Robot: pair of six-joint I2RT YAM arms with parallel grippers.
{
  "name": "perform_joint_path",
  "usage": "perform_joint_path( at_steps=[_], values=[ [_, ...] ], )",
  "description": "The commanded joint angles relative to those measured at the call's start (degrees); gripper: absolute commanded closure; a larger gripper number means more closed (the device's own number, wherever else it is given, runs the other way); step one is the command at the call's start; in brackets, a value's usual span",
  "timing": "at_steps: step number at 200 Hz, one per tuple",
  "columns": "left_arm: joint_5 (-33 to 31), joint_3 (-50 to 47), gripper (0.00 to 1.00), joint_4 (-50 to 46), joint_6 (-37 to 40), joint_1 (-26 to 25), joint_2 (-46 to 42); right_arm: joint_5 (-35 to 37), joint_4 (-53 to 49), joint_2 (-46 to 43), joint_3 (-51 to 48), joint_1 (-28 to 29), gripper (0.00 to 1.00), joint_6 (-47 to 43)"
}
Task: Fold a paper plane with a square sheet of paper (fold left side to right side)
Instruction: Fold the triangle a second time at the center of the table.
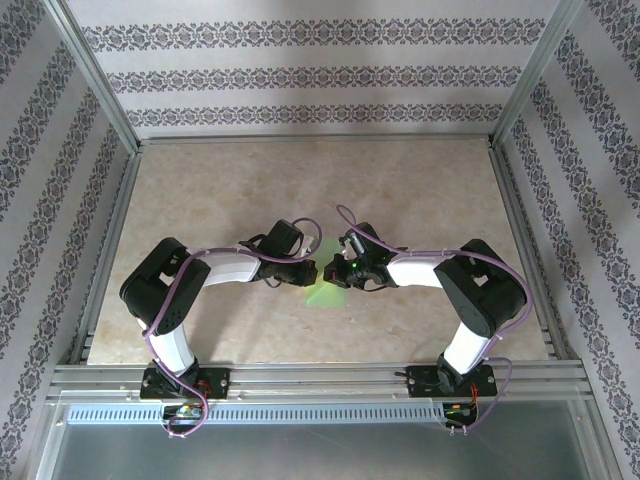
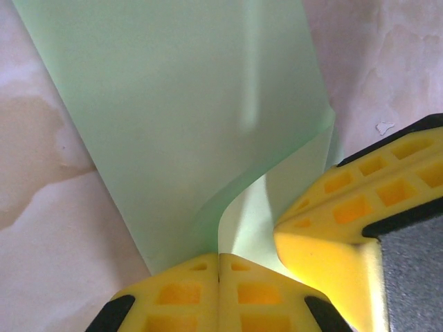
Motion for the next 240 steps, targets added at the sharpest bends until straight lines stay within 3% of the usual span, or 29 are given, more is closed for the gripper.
perform_joint_path(
  at_steps=[1,85,122,168,202,240],
  values=[
    [-0.7,0.3,0.94,-1.5,1.4,0.7,1.2,1.8,-2.1,1.1,-0.5,0.6,1.00,-1.6],
    [-0.6,0.7,0.85,-0.7,0.2,0.7,-0.7,2.5,-4.8,1.9,-1.3,0.5,1.00,-1.4],
    [-1.3,1.2,0.75,-1.0,-1.4,1.6,-4.9,2.5,-4.8,1.4,-2.0,0.5,1.00,-1.6],
    [-2.5,0.3,0.73,-6.0,-2.0,3.0,-11.8,2.6,-4.8,1.0,-2.0,0.5,1.00,-1.7],
    [1.9,-1.4,0.78,-9.4,-4.7,2.9,-14.9,2.5,-4.7,1.1,-1.7,0.5,1.00,-1.8],
    [9.6,-3.7,0.81,-6.4,-12.4,1.2,-14.4,2.5,-4.5,1.0,-1.8,0.6,1.00,-1.9]
  ],
)
